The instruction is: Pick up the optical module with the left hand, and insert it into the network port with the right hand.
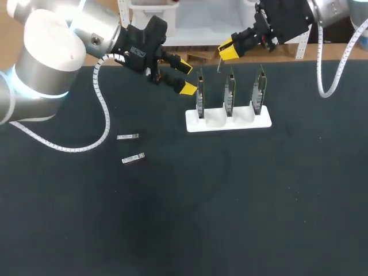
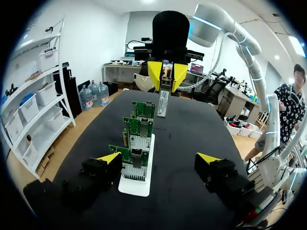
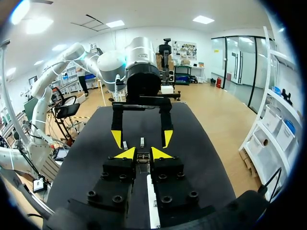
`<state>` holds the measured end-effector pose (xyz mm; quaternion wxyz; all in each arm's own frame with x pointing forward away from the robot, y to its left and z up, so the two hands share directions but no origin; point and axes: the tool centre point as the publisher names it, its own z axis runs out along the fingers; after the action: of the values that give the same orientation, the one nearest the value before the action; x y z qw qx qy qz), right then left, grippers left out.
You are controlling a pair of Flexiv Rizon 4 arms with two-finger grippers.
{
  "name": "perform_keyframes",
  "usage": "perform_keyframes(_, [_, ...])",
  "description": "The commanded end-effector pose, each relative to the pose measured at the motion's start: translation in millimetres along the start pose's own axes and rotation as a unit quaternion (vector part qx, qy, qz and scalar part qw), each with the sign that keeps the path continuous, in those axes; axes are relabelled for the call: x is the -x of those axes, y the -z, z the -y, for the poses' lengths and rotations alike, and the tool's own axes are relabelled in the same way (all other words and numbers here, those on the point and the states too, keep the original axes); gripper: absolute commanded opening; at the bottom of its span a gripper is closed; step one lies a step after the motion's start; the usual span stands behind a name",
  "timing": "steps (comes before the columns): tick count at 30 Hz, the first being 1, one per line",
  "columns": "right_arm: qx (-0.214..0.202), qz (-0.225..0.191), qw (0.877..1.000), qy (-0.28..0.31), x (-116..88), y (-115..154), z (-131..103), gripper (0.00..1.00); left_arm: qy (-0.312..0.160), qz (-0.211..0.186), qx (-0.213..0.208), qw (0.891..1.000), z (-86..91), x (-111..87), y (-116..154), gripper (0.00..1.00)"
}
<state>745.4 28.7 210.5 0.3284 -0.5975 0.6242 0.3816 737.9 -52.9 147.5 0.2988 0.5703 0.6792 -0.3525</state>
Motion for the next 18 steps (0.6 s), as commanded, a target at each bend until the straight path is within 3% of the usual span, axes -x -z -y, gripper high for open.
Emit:
perform_keyframes(1, [-0.002,0.001,1.0,0.002,-0.5,1.3,-3.8,0.0,0.001,-0.01,-0.001,1.0,-2.9,2.2,-1.5,1.0])
perform_keyframes(18, [0.002,0.0,1.0,0.006,-0.4,4.6,-5.8,0.0,0.009,-0.013,0.009,1.0,-6.9,3.0,-2.0,1.0])
